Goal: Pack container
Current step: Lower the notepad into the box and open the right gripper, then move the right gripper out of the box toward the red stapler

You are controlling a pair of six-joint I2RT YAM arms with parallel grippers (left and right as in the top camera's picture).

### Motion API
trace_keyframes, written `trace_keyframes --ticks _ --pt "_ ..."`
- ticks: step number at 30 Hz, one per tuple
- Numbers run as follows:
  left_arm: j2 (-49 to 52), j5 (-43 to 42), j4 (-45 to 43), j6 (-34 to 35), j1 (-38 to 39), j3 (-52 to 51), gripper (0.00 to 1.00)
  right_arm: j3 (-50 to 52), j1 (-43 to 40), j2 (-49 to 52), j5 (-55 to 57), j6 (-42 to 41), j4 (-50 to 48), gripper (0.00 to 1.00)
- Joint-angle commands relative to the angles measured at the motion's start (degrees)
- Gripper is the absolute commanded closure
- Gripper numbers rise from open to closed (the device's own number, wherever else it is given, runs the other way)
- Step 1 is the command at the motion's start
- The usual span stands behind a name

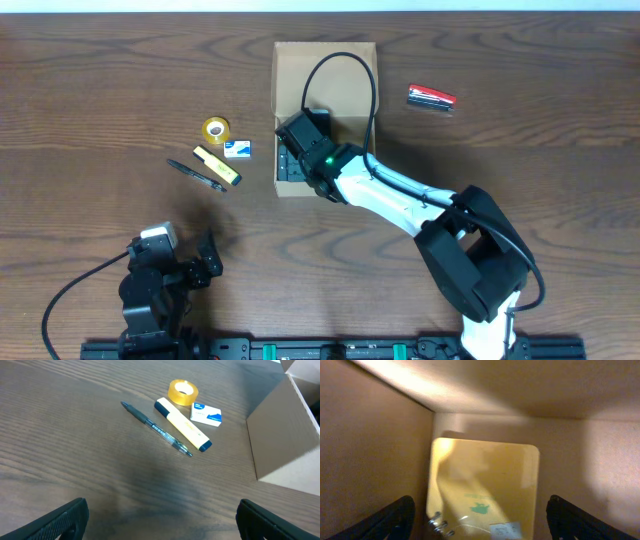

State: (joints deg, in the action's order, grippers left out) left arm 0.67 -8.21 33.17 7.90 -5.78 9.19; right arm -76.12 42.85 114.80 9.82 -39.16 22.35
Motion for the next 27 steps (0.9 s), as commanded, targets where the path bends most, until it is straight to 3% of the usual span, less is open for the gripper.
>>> trace_keyframes --ticks 1,14,21,27 --pt "-0.4 -0.2 0.0 0.0 0.2 -0.4 0.05 -0.7 -0.1 -1.4 -0.4 1.0 1.6 0.16" --pt "-0.4 -0.2 0.0 0.0 0.2 -0.4 0.05 -0.8 -0.7 -12.4 0.4 4.7 3.0 0.18" --pt "-0.4 -0.2 0.0 0.0 0.2 -0.4 0.05 -0.8 -1.9 -21.4 1.0 11.1 4.9 0.18" --pt "-0.4 -0.2 0.0 0.0 0.2 -0.4 0.05 -0.8 -7.1 -27.6 2.4 21.7 7.6 0.11"
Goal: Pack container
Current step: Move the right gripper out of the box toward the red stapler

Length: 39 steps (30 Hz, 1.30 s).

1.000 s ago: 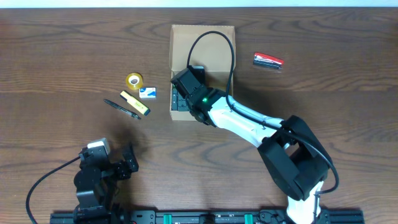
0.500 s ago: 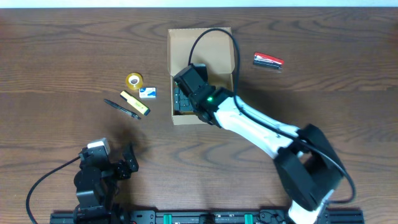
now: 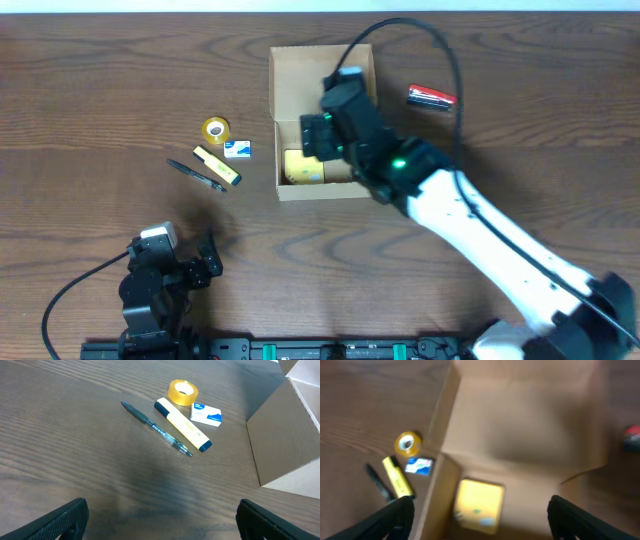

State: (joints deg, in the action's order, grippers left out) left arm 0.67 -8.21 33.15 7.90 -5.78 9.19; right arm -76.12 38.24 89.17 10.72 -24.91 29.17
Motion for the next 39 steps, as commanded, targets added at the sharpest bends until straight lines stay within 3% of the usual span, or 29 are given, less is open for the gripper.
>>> trace_keyframes --ticks 1,4,14,19,28,32,39 --pt "-0.4 -0.2 0.0 0.0 0.2 -0.4 0.05 -0.8 -3.9 -2.5 1.5 10.1 1.5 0.09" --pt "-0.4 -0.2 0.0 0.0 0.2 -0.4 0.05 -0.8 -7.8 -3.0 1.5 15.0 2.7 0.01" --pt "-0.4 -0.2 0.0 0.0 0.2 -0.4 0.05 -0.8 -20.0 -2.6 1.0 38.6 -3.1 0.01" --pt "-0.4 -0.2 0.0 0.0 0.2 -0.4 0.05 -0.8 -24.9 -1.0 -7.8 49.1 -5.8 0.01" --pt "-0.4 -0.2 0.0 0.0 0.2 -0.4 0.05 -3.1 -29.9 6.4 -11.2 57.4 -1.3 0.02" --pt "-0.4 -0.2 0.0 0.0 0.2 -0.4 0.05 -11.7 -30.5 12.5 -11.8 60.0 6.3 0.06" --pt "-0.4 -0.2 0.0 0.0 0.2 -0.4 0.05 -28.0 -32.6 24.7 -12.4 61.1 14.8 0.02"
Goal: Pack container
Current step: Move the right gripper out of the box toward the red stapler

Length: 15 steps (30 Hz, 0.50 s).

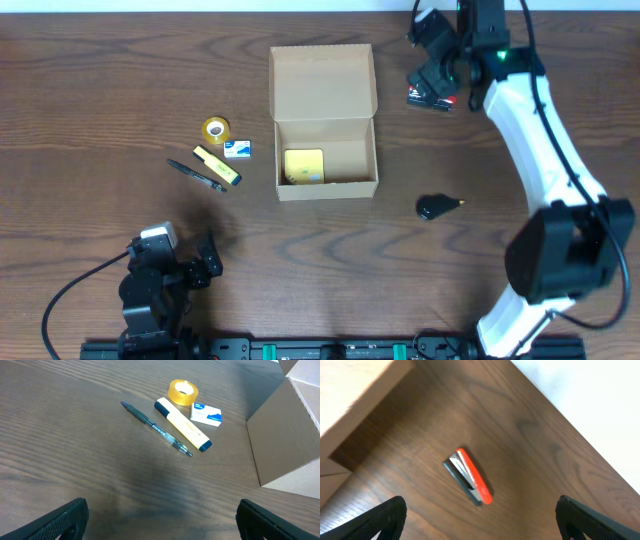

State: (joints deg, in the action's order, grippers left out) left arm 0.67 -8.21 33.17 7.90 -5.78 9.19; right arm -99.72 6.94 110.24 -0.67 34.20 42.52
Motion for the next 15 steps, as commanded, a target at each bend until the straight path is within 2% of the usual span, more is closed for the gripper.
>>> trace_keyframes --ticks 1,11,15 --pt "-0.4 -0.2 0.0 0.0 0.2 -0.4 0.05 -6.0 -1.6 5.0 -1.1 2.3 2.4 0.01" --pt "-0.4 -0.2 0.0 0.0 0.2 -0.4 0.05 -23.1 -3.8 19.6 -5.8 2.2 12.6 0.01" --pt "-0.4 -0.2 0.0 0.0 0.2 -0.4 0.05 -25.5 -4.3 22.8 -5.1 5.3 15.6 0.01"
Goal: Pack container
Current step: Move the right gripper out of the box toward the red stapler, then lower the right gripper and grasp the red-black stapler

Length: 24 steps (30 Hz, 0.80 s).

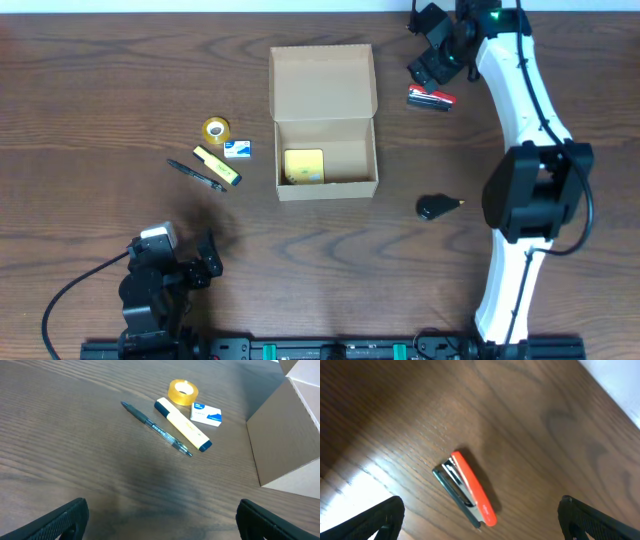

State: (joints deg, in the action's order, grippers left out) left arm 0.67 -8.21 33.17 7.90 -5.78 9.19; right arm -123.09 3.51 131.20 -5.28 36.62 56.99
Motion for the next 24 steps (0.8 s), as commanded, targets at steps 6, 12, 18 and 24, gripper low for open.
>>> trace_keyframes --ticks 6,12,18,24 --pt "-0.4 -0.2 0.0 0.0 0.2 -0.4 0.05 -2.1 -1.8 4.0 0.4 5.4 2.8 0.01" --pt "-0.4 -0.2 0.0 0.0 0.2 -0.4 0.05 -2.0 -3.5 4.5 -6.6 7.2 3.1 0.01" --pt "-0.4 -0.2 0.0 0.0 0.2 -0.4 0.05 -1.7 -4.4 5.8 -6.6 7.8 3.3 0.01" --pt "-0.4 -0.2 0.0 0.0 0.2 -0.4 0.05 -1.7 -3.5 8.3 -6.6 7.8 4.1 0.01"
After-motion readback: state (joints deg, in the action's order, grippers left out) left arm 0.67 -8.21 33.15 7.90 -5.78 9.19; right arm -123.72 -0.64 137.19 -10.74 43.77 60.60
